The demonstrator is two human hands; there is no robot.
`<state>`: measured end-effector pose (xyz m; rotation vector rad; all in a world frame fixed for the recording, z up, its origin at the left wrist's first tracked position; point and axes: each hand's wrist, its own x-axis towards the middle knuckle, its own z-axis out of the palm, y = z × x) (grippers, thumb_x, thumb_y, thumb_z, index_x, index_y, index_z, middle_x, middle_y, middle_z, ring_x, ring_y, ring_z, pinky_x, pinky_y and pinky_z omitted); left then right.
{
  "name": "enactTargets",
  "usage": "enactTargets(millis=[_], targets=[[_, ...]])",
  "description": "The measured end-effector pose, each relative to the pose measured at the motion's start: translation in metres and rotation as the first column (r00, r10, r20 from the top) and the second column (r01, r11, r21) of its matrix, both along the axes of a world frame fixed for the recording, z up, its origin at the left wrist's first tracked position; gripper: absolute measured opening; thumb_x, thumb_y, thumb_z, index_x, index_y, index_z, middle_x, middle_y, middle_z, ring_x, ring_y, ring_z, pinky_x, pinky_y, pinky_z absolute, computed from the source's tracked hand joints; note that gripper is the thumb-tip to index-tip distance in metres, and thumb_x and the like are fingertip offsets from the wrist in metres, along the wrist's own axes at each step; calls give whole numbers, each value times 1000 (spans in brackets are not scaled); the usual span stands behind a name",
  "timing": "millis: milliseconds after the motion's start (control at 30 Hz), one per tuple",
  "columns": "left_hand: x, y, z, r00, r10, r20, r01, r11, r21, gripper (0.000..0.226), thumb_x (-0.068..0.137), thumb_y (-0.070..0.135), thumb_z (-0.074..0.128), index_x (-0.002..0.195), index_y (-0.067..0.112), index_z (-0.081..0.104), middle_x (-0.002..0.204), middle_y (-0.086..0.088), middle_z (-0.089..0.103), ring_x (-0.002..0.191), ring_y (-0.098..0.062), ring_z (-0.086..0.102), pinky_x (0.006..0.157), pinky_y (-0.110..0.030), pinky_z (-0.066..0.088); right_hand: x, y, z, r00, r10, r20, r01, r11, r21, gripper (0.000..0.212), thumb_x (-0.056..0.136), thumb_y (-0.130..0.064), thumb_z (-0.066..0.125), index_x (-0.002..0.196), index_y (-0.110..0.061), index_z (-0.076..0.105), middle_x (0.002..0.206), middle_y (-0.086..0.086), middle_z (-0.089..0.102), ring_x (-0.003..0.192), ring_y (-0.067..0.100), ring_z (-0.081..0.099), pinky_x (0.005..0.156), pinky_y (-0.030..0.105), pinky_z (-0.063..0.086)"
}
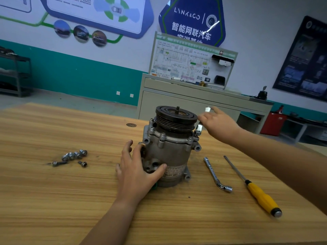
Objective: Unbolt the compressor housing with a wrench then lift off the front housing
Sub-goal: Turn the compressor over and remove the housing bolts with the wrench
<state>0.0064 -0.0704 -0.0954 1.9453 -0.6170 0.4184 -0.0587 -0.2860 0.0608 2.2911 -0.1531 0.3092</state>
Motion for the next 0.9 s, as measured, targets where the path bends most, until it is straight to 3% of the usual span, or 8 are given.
enactTargets(millis=[100,167,200,267,367,533,733,900], targets=[[-1,0,0,1000,0,-2,0,1000,-5,84,63,58,70,133,21,40,150,2,15,135,-19,25,107,-48,23,-1,-3,2,998,50,45,-52,998,44,41,94,-4,42,135,-8,38,129,10,54,118,22,51,108,37,24],[-1,0,1,1000,0,2,0,1000,-3,83,64,56,71,133,20,41,150,1,16,134,-19,25,106,-49,24,-13,0,7,963,56,264,-116,969,220,34,97,-9,39,131,-7,43,93,9,64,82,23,60,75,34,47],[-1,0,1,1000,1,1,-1,1000,-1,83,65,56,71,133,19,41,150,1,16,135,-19,25,107,-49,24,-22,5,10,915,35,402,-184,922,339,31,98,-13,37,128,-4,44,72,3,57,62,20,54,55,32,42],[-1,0,1,1000,1,-5,-1,1000,7,83,65,56,71,133,19,40,150,2,15,135,-19,24,108,-49,24,-41,15,16,838,-56,543,-286,803,523,30,99,-17,35,124,-2,45,59,-4,43,50,17,44,47,30,30],[-3,2,1,1000,-10,-11,10,1000,4,83,66,57,69,134,21,39,150,4,14,136,-19,23,109,-50,24,-68,33,12,914,-148,378,-125,785,607,29,99,-20,33,122,-7,47,61,1,47,51,18,45,45,28,29],[-4,3,2,999,-7,-32,7,1000,7,82,65,58,68,134,23,40,150,1,16,135,-21,25,108,-52,26,-80,59,-6,966,-239,102,142,813,564,30,100,-22,35,128,-17,45,67,-5,43,58,8,43,45,22,27],[-3,3,1,999,-8,-31,8,1000,5,84,65,60,66,136,23,39,150,0,17,134,-21,26,107,-51,26,-77,71,-7,957,-285,51,269,940,212,28,93,-8,40,119,-15,41,60,-3,34,49,9,32,39,21,23],[-2,3,1,999,-11,-36,12,1000,10,83,67,58,68,136,23,38,150,1,17,133,-22,27,106,-51,28,-70,80,2,947,-321,-36,322,943,77,19,92,-5,45,110,-10,47,61,-1,31,48,11,30,39,22,24]])
